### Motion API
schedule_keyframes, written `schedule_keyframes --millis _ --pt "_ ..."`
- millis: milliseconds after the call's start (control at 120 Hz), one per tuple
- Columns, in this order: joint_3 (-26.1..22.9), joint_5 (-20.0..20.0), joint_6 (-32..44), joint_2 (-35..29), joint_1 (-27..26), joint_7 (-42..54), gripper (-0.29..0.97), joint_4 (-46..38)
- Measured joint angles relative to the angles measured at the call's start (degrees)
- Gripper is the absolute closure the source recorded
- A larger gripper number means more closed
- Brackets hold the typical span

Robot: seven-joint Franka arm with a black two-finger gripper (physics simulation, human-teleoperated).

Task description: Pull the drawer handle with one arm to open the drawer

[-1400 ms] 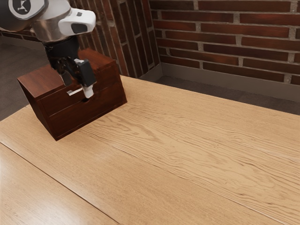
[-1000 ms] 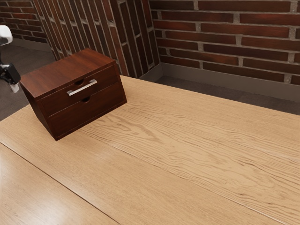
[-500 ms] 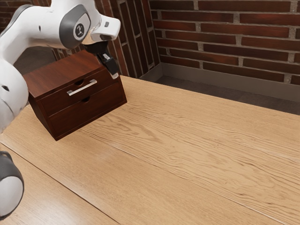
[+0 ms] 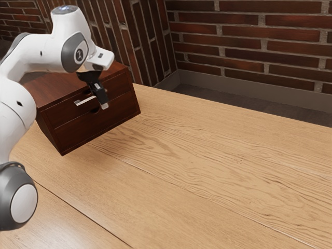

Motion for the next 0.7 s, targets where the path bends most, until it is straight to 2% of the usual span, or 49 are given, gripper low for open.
schedule_keyframes --millis 158,350,508,700 --pt "-0.2 0.2 1.1 2.1 0.7 2.1 0.0 2.0" --pt "0.0 1.1 2.2 2.9 -1.2 3.9 0.0 2.3" --pt "1.8 4.7 2.3 2.9 -4.6 4.5 0.0 2.3" --pt "2.6 9.4 0.1 3.0 -5.8 4.4 0.0 2.3"
